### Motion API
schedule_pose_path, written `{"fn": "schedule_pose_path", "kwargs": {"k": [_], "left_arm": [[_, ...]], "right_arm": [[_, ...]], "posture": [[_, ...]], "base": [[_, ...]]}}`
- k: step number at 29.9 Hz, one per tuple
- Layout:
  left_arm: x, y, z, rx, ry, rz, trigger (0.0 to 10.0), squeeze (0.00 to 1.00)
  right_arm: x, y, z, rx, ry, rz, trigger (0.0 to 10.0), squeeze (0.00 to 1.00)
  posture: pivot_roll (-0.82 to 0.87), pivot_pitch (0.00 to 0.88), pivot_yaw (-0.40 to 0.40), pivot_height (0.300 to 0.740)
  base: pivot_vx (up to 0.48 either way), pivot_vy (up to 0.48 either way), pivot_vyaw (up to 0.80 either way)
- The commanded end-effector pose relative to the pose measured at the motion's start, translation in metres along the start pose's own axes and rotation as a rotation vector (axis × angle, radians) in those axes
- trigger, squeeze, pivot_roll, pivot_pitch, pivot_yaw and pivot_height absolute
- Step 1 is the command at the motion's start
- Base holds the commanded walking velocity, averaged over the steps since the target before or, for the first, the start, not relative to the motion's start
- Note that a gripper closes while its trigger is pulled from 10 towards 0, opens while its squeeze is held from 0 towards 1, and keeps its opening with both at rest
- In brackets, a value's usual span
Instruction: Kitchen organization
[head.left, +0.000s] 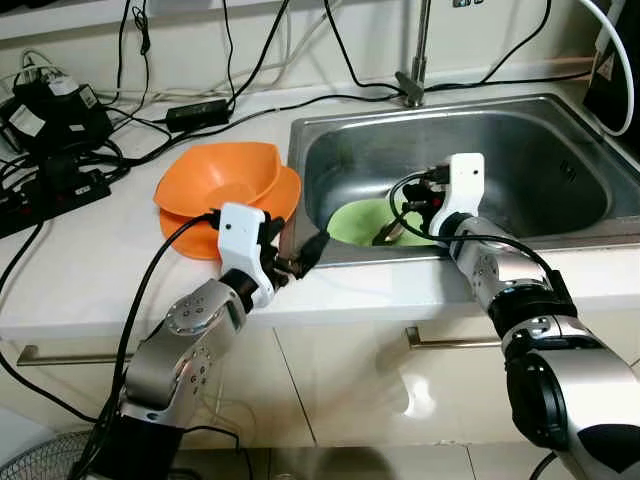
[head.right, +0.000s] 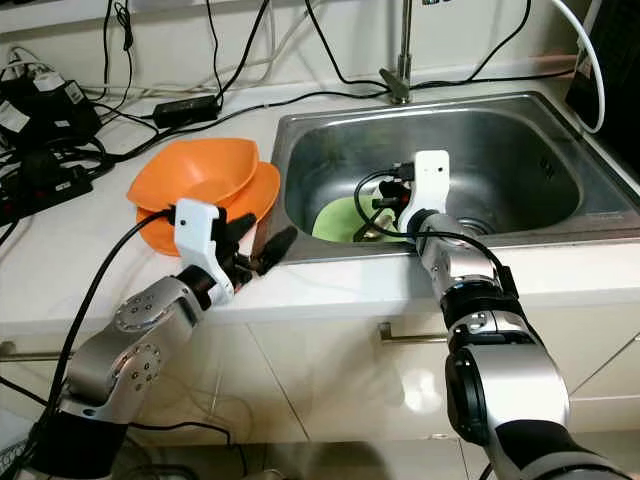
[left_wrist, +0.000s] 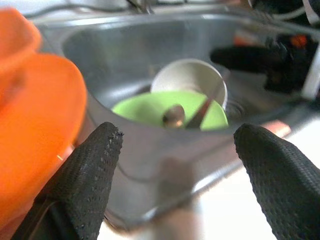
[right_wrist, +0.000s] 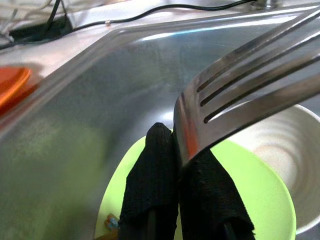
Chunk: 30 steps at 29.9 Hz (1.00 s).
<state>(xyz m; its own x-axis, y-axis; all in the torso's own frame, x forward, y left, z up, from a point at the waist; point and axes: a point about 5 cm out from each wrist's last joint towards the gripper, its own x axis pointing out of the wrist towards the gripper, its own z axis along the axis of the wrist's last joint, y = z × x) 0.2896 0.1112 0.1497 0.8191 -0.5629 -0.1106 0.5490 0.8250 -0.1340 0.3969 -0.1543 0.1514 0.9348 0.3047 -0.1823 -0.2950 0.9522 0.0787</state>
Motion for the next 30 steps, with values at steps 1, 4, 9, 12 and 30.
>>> {"fn": "schedule_pose_path", "kwargs": {"k": [1, 4, 9, 12, 30], "left_arm": [[-0.003, -0.003, -0.001, 0.029, 0.032, -0.04, 10.0, 0.0], [-0.003, -0.003, -0.001, 0.027, 0.042, -0.054, 10.0, 0.0], [-0.003, -0.001, -0.001, 0.027, 0.051, -0.058, 10.0, 0.0], [-0.004, -0.002, -0.002, 0.03, 0.062, -0.066, 10.0, 0.0], [-0.005, 0.0, -0.004, 0.027, 0.07, -0.059, 10.0, 0.0]], "right_arm": [[0.003, 0.01, -0.007, -0.035, 0.033, 0.038, 0.0, 0.0], [0.004, 0.018, -0.019, -0.102, 0.085, 0.074, 0.0, 0.0], [0.004, 0.028, -0.031, -0.119, 0.128, 0.129, 4.8, 0.26], [0.004, 0.033, -0.036, -0.124, 0.147, 0.146, 10.0, 1.0], [0.004, 0.037, -0.043, -0.084, 0.166, 0.132, 10.0, 1.0]], "posture": [[0.02, 0.007, 0.135, 0.74], [0.02, 0.007, 0.138, 0.74], [0.02, 0.009, 0.139, 0.74], [0.02, 0.01, 0.138, 0.74], [0.03, 0.007, 0.134, 0.74]], "base": [[0.0, 0.0, 0.0], [0.0, 0.0, 0.0], [0.0, 0.0, 0.0], [0.0, 0.0, 0.0], [0.0, 0.0, 0.0]]}}
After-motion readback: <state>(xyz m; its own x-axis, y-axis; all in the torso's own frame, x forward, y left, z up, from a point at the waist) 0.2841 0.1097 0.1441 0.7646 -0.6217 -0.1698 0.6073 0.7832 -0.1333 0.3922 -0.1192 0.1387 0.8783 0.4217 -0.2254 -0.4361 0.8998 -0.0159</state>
